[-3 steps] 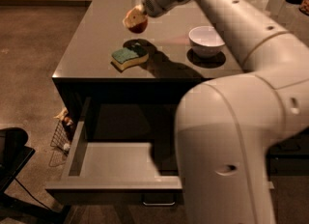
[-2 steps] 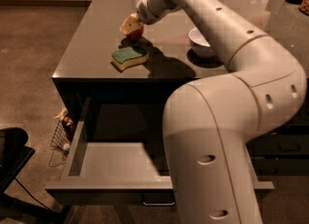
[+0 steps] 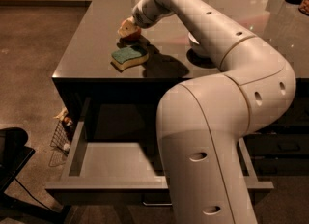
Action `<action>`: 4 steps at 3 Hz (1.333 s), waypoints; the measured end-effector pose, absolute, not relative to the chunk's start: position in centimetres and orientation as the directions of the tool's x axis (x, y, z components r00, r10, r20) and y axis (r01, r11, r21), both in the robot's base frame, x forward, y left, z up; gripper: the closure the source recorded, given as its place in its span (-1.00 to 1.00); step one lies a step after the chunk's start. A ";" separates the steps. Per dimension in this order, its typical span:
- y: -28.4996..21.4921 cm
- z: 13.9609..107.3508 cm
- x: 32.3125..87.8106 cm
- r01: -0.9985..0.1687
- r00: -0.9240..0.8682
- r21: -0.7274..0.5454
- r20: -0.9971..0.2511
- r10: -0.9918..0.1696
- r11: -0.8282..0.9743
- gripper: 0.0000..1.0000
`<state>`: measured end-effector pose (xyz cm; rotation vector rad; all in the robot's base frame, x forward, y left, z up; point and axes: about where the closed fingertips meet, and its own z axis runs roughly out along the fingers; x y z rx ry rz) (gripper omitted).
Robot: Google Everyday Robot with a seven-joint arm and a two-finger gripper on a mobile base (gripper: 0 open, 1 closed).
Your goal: Pick apple from top drawer and place on counter
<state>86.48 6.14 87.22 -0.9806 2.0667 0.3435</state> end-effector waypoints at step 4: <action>6.9 86.1 86.5 -0.751 -0.381 -0.082 -0.757 -0.531 0.655 -1.00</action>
Offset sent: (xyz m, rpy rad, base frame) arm 0.0001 0.0017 -0.0024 -0.0007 0.0030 0.0019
